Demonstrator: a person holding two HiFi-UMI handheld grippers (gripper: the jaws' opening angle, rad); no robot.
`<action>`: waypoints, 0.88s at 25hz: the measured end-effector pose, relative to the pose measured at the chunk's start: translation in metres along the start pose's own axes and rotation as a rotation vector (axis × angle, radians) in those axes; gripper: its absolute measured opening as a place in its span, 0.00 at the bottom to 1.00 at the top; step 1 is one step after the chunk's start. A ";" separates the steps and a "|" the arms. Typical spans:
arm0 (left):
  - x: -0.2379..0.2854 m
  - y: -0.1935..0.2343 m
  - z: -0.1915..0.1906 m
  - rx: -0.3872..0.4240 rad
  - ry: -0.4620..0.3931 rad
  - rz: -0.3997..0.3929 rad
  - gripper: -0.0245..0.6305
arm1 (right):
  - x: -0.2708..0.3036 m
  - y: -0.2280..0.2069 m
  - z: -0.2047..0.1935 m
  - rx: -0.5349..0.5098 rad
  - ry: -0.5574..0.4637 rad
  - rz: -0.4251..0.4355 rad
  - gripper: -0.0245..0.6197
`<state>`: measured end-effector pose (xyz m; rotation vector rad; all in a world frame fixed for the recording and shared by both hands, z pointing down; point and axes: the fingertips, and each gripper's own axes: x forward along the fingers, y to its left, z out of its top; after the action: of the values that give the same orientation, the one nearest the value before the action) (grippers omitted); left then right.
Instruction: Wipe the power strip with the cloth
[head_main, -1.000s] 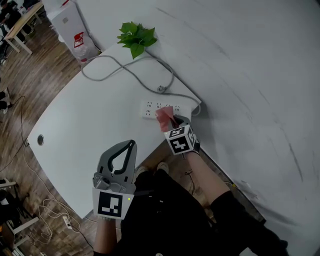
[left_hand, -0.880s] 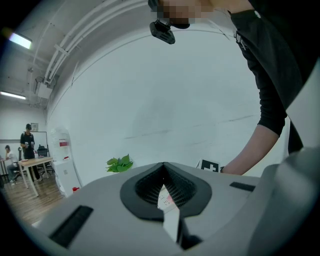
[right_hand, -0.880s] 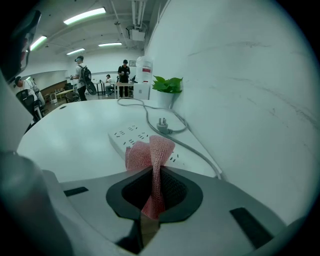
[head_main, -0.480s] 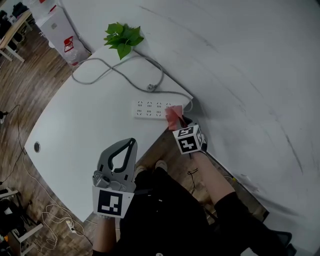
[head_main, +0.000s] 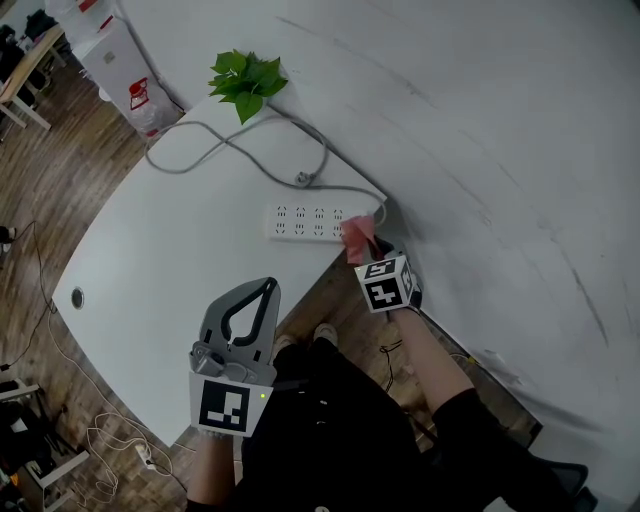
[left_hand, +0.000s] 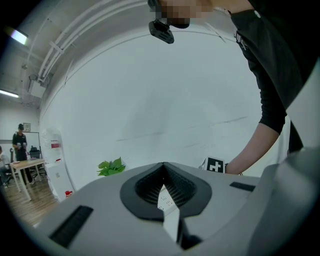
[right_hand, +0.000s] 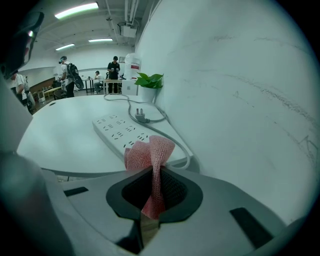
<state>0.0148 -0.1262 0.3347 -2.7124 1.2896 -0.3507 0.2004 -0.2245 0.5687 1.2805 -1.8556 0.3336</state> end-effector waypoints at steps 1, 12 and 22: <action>0.000 0.000 0.001 0.002 -0.002 -0.001 0.06 | -0.003 0.001 0.002 -0.016 -0.005 -0.002 0.12; -0.006 0.005 0.018 0.035 -0.054 0.004 0.06 | -0.060 0.026 0.044 -0.006 -0.197 0.040 0.12; -0.011 0.008 0.035 0.065 -0.083 0.010 0.06 | -0.133 0.037 0.089 0.043 -0.387 0.089 0.12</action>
<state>0.0112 -0.1229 0.2978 -2.6359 1.2474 -0.2705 0.1430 -0.1781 0.4224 1.3668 -2.2453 0.1814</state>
